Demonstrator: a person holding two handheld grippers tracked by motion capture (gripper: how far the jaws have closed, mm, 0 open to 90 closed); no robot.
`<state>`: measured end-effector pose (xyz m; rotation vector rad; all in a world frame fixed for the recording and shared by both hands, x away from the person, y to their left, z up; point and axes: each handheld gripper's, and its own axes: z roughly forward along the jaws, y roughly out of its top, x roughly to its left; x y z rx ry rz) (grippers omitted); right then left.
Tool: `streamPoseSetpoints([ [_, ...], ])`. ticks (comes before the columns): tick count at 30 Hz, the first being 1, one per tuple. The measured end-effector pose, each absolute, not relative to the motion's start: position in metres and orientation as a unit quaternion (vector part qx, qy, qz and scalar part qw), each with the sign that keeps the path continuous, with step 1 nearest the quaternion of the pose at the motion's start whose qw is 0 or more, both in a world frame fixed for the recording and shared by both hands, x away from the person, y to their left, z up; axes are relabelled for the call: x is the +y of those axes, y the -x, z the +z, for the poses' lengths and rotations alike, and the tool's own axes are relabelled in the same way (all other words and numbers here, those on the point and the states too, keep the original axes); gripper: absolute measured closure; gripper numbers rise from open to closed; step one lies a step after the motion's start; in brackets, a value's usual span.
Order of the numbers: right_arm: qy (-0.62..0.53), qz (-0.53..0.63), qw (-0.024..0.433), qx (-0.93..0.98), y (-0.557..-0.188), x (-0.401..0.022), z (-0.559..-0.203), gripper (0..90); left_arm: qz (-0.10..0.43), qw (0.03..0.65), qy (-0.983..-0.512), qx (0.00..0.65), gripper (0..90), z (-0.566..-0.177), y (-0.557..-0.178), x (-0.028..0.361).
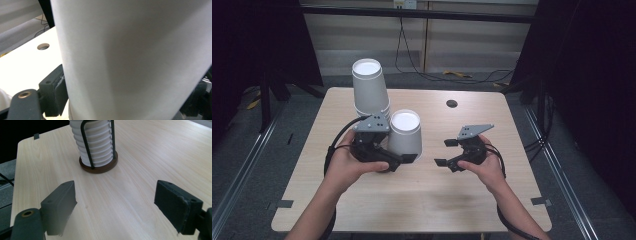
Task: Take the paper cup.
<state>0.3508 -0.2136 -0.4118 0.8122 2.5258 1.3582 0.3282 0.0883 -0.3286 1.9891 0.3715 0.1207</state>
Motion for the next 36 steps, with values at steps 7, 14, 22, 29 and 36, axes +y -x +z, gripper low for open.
streamPoseSetpoints([
  [7, -0.274, 0.449, 0.081, 0.847, -0.348, -0.222, -0.415, 18.1, 0.058, 0.512, -0.843, 0.157, 15.6, -0.34, -0.331, 0.076],
  [14, -0.272, 0.445, 0.083, 0.849, -0.344, -0.229, -0.414, 18.4, 0.053, 0.498, -0.85, 0.162, 15.6, -0.359, -0.336, 0.063],
  [22, -0.271, 0.443, 0.083, 0.85, -0.341, -0.235, -0.411, 18.7, 0.06, 0.477, -0.861, 0.166, 15.6, -0.374, -0.342, 0.049],
  [29, -0.266, 0.441, 0.08, 0.853, -0.338, -0.238, -0.407, 18.7, 0.064, 0.459, -0.869, 0.173, 15.6, -0.388, -0.347, 0.04],
  [36, -0.256, 0.441, 0.077, 0.857, -0.336, -0.239, -0.403, 18.6, 0.063, 0.438, -0.879, 0.176, 15.6, -0.4, -0.352, 0.032],
])
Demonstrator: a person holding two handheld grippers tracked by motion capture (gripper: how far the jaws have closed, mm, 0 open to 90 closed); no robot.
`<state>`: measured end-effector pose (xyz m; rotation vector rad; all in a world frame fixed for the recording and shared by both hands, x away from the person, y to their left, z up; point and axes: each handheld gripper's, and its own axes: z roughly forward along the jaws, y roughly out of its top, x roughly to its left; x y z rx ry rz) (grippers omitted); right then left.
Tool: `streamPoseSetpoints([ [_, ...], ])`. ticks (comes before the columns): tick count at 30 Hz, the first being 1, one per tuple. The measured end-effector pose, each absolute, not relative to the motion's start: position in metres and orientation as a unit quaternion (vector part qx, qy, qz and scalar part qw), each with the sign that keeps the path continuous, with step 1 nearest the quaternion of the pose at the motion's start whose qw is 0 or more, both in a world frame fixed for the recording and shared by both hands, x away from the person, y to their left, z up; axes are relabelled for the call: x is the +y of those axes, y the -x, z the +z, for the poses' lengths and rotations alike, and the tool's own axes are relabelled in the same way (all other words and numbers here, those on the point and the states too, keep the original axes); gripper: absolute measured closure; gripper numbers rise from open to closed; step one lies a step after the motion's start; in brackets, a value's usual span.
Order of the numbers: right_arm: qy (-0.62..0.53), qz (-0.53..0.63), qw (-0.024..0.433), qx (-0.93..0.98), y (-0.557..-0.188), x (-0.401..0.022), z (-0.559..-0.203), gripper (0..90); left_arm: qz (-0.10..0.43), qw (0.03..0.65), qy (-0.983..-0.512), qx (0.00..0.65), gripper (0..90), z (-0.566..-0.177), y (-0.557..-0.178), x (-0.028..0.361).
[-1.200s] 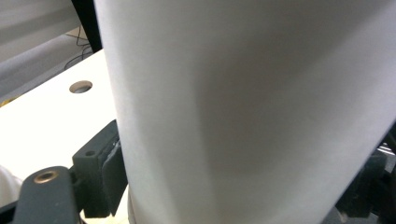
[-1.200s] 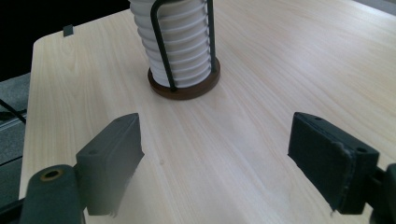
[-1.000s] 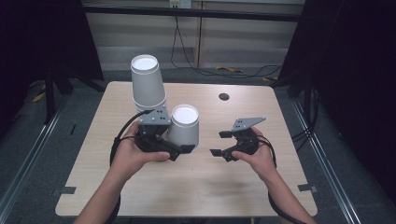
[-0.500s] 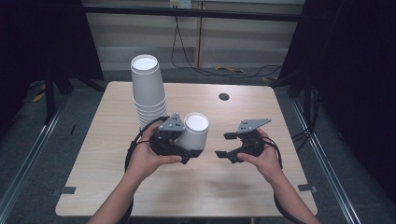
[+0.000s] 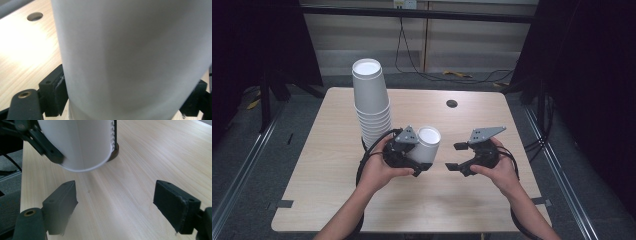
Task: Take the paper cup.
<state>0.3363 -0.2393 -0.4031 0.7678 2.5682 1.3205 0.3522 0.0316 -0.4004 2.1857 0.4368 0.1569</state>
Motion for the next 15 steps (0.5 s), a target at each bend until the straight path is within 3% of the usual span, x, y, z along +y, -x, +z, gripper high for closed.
streamPoseSetpoints([
  [15, -0.236, 0.444, 0.073, 0.861, -0.334, -0.233, -0.389, 18.1, 0.058, 0.42, -0.888, 0.179, 15.6, -0.416, -0.356, 0.019],
])
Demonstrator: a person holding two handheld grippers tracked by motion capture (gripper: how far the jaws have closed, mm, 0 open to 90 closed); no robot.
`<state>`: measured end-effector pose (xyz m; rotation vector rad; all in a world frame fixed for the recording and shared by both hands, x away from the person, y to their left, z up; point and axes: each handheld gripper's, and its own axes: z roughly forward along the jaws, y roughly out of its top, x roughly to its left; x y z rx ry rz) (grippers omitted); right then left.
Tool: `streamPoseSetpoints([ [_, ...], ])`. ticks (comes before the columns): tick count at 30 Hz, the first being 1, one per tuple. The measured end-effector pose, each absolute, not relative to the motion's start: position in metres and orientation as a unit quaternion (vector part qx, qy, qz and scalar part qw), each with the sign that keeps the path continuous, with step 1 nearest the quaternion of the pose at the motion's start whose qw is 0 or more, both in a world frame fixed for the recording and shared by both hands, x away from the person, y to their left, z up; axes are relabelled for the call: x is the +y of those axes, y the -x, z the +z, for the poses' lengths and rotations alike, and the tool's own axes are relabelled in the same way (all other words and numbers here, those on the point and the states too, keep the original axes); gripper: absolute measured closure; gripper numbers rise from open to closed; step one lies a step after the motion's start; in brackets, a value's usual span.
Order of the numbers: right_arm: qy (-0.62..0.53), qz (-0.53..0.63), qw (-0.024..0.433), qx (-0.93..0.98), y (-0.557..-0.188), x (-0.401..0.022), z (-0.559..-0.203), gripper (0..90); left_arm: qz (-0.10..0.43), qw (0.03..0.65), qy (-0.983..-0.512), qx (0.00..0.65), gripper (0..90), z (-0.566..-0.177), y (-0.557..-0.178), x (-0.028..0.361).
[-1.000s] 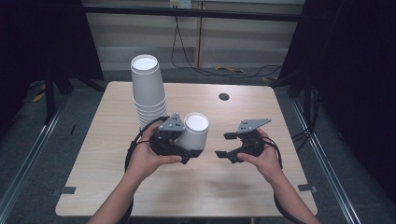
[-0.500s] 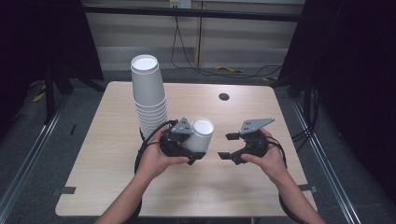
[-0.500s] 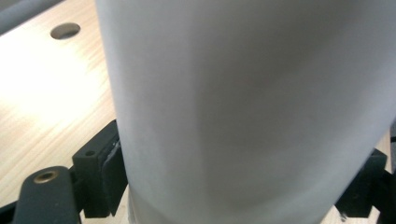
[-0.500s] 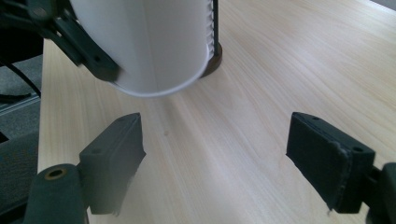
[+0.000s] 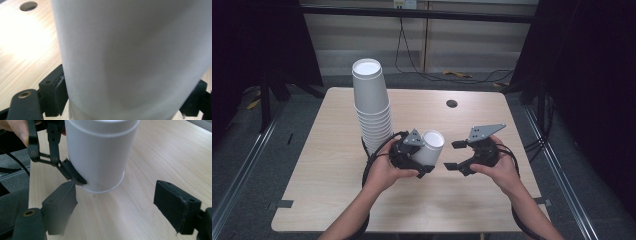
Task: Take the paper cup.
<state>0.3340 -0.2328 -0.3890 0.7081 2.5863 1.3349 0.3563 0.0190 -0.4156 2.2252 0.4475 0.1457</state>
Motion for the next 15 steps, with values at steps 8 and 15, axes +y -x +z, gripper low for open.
streamPoseSetpoints([
  [8, -0.226, 0.443, 0.067, 0.865, -0.335, -0.228, -0.382, 17.8, 0.057, 0.411, -0.893, 0.171, 15.6, -0.42, -0.359, 0.012],
  [15, -0.222, 0.443, 0.062, 0.867, -0.337, -0.223, -0.377, 17.6, 0.054, 0.409, -0.896, 0.163, 15.6, -0.423, -0.361, 0.009],
])
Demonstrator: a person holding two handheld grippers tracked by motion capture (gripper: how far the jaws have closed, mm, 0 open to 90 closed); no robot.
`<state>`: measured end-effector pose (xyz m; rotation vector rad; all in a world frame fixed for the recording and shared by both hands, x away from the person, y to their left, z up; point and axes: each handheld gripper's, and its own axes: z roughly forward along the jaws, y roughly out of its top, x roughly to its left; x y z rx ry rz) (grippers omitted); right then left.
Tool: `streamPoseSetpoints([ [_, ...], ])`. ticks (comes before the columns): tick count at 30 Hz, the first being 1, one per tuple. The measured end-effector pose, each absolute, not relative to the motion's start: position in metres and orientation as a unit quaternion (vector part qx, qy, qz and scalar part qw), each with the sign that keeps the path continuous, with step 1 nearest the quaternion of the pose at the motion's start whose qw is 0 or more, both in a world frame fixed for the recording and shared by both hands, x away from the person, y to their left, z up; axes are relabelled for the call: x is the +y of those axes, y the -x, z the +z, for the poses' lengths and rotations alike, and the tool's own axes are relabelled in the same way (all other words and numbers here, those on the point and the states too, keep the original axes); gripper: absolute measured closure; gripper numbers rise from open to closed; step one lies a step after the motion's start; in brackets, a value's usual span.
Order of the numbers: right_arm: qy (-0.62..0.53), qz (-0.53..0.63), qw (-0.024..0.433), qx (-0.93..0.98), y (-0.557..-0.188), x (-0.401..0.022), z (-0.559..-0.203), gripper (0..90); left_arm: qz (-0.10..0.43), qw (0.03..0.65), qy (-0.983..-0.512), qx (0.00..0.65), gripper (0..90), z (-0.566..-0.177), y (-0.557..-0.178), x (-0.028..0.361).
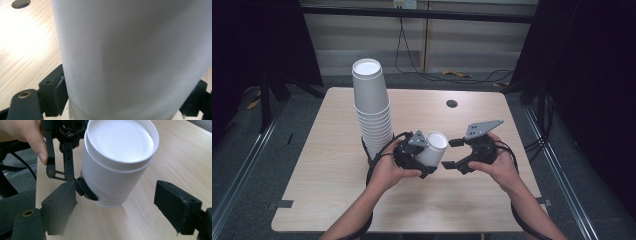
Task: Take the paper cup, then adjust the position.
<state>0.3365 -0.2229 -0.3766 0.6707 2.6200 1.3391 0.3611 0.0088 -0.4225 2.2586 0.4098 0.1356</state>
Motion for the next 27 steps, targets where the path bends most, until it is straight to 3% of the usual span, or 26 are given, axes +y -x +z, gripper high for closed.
streamPoseSetpoints([
  [27, -0.201, 0.416, 0.023, 0.886, -0.35, -0.195, -0.376, 19.8, 0.036, 0.408, -0.903, 0.126, 15.5, -0.427, -0.351, -0.002],
])
